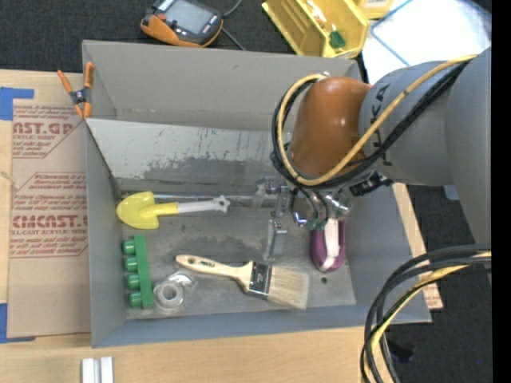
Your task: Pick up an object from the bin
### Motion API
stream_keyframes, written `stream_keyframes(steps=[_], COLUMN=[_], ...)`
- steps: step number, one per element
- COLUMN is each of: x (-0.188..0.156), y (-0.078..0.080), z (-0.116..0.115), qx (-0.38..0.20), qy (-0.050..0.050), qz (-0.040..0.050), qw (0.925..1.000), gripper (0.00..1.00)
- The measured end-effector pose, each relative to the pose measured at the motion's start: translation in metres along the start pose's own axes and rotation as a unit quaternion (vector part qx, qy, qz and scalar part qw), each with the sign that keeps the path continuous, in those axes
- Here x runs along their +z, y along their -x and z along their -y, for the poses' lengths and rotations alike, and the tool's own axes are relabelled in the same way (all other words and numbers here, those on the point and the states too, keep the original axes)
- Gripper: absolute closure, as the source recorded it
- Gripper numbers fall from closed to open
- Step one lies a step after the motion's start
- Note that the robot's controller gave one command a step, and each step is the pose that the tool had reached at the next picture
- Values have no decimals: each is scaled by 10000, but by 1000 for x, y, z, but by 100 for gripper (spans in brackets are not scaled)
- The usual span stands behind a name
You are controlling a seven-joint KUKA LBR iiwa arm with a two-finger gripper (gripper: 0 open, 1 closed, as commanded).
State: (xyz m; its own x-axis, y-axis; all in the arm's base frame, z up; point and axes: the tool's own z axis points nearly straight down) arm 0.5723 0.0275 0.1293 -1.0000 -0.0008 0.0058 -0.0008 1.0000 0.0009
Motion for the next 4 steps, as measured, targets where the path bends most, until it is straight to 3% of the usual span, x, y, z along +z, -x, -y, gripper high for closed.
stream_keyframes(steps=[1,2,3,4], x=[-5,60,58,60], y=[1,-76,-89,-76], z=[0,-10,-3,-10], qx=[0,-606,74,-586], qy=[2,2,7,4], qz=[38,21,160,33], qw=[10000,9982,9998,9983], gripper=[0,0,0,0])
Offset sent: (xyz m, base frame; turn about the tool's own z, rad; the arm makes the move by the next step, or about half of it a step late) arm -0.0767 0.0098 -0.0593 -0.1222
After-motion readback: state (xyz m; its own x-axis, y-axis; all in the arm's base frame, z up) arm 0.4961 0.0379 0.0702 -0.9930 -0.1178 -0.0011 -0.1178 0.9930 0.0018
